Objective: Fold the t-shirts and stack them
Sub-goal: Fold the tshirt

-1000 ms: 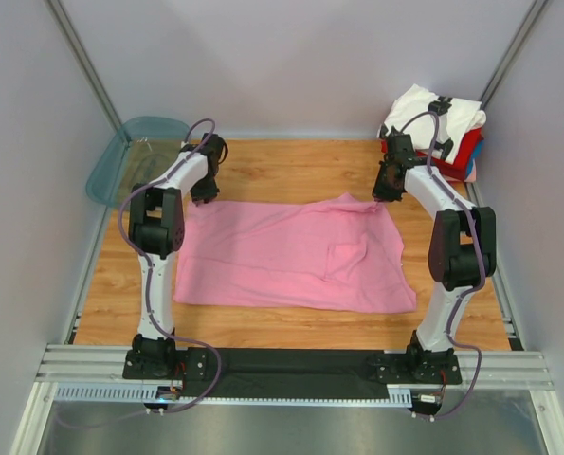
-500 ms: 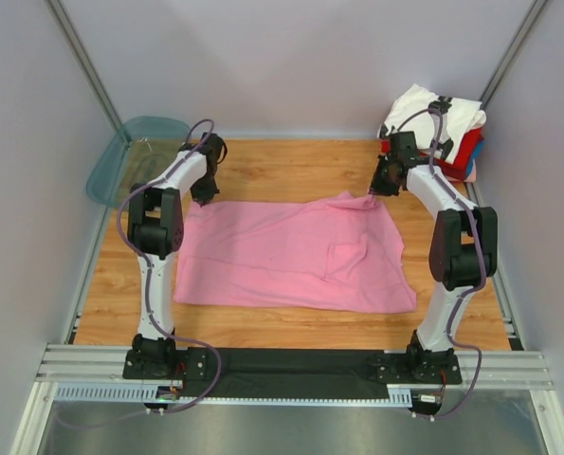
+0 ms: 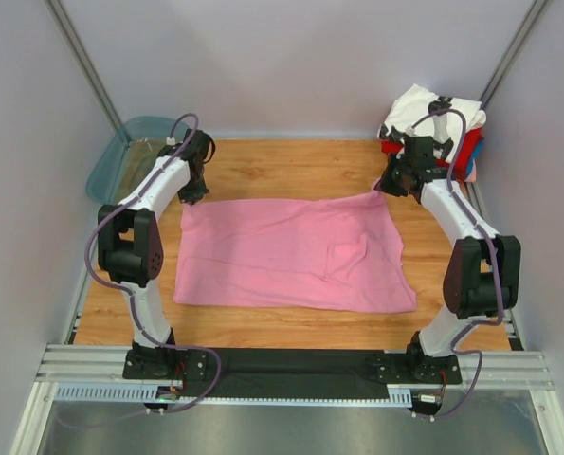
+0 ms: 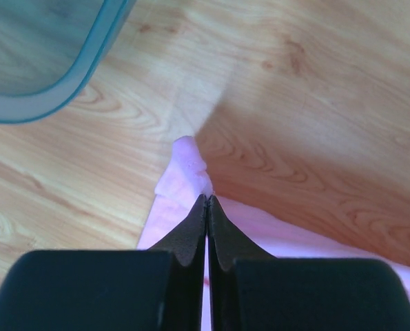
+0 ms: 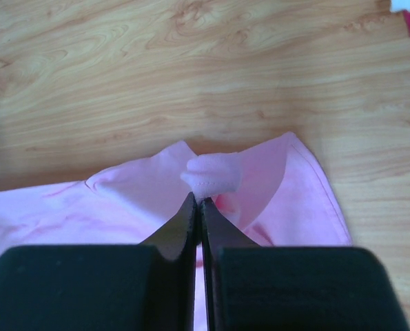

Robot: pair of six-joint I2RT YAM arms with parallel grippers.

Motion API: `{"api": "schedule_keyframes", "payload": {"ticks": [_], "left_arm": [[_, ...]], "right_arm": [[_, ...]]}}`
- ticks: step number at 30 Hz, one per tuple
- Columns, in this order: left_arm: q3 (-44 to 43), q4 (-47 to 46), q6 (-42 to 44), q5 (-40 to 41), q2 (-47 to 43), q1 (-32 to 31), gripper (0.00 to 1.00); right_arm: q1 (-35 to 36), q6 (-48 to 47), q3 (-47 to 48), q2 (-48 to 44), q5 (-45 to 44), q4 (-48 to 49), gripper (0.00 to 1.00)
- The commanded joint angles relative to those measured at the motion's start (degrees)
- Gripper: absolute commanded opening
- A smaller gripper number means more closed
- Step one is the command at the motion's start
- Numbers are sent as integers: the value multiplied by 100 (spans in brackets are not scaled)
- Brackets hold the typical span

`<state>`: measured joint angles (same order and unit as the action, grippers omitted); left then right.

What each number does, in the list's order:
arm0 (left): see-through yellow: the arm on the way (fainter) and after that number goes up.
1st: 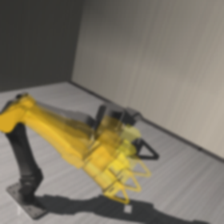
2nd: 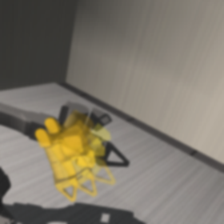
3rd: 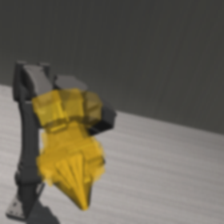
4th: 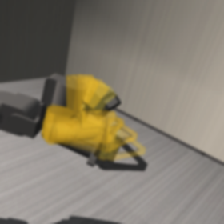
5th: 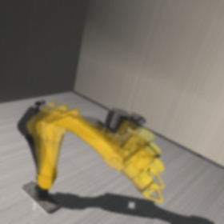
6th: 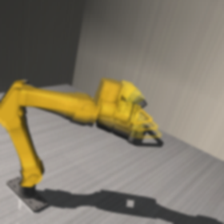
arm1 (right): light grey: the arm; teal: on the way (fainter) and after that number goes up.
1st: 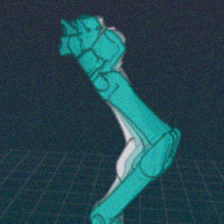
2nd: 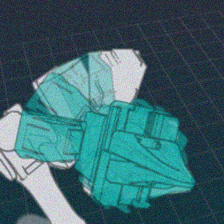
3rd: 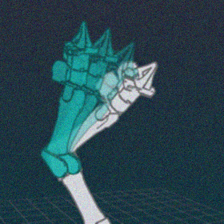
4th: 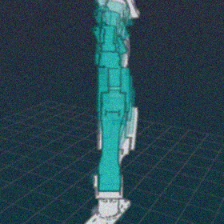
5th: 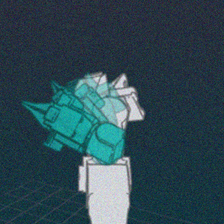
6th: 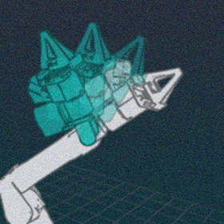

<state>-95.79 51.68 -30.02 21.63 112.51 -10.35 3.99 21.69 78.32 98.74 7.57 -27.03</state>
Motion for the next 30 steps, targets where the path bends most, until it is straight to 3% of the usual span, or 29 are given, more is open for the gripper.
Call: {"api": "schedule_keyframes", "payload": {"ticks": [1, 11, 23, 25, 26, 27, 28, 30], "left_arm": [[472, -281, -100, -1, -545, 24, 0], [1948, -677, -224, -18, -1450, 24, 0], [3073, -721, -320, 87, -2505, -142, 0], [3250, -695, -381, 79, -2672, -204, 7], [3459, -686, -425, 61, -2742, -239, 15], [3575, -703, -460, 61, -2934, -274, 49], [3672, -747, -487, 52, -3067, -275, 63], [3866, -835, -540, 70, -3435, -275, 80]], "right_arm": [[-3, 89, -378, -688, -177, 224, 1], [-3, 256, -1670, -1910, -467, 66, 0], [-3, 721, -2822, -3229, -1143, -347, 0], [-3, 801, -3050, -3431, -1231, -478, 1], [-3, 862, -3147, -3510, -1354, -523, 8], [-3, 898, -3339, -3598, -1381, -523, 41], [-3, 942, -3428, -3799, -1407, -532, 58], [-3, 1029, -3595, -4019, -1583, -532, 79]]}}
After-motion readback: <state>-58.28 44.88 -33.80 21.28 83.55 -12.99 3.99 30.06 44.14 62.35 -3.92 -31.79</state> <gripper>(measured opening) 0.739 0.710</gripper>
